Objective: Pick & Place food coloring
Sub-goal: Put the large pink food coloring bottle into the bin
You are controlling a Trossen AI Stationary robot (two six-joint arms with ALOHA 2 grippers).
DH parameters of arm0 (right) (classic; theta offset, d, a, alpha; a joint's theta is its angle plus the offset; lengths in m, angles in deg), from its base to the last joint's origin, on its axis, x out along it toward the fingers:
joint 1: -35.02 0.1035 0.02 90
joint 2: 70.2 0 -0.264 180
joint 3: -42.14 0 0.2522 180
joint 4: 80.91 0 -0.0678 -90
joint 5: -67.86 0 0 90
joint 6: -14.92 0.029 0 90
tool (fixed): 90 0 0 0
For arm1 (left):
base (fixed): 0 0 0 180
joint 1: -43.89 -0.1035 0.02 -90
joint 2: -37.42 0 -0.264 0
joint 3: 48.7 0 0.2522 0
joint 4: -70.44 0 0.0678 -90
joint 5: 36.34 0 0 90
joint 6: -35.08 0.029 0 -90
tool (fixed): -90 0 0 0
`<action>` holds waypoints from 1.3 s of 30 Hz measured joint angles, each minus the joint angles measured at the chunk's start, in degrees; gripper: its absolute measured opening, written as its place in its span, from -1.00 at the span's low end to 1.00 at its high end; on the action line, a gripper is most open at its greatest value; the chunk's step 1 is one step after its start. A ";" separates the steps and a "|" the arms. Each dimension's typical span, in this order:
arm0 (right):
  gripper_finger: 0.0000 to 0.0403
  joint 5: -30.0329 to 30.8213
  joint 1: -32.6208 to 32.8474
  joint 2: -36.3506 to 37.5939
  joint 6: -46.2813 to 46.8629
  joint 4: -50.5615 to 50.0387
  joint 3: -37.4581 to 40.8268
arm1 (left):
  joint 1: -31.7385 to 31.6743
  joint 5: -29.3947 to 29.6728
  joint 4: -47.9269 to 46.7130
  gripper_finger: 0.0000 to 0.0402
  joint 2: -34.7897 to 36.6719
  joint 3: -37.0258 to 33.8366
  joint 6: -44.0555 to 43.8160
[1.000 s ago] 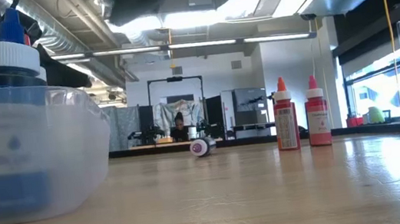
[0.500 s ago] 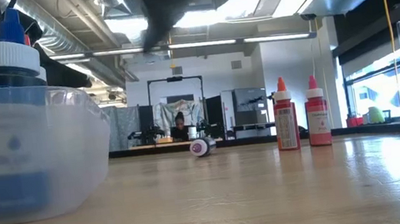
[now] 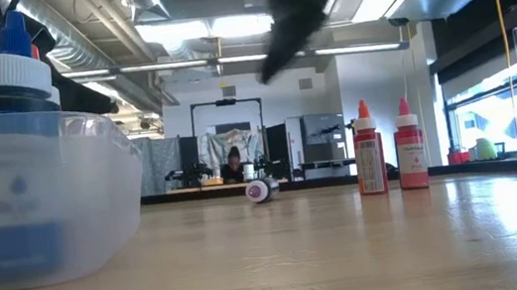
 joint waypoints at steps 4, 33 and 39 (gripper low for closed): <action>-0.15 7.40 -0.43 8.80 3.03 3.87 12.15 | 0.00 1.88 0.00 -0.50 0.00 0.00 0.00; 0.37 4.60 -6.93 25.57 23.28 -1.25 29.15 | 0.00 6.69 0.02 -0.49 -0.01 0.00 0.04; 0.46 7.91 -7.12 25.57 22.51 -2.54 29.15 | 0.00 7.33 0.02 -0.50 0.00 0.00 0.02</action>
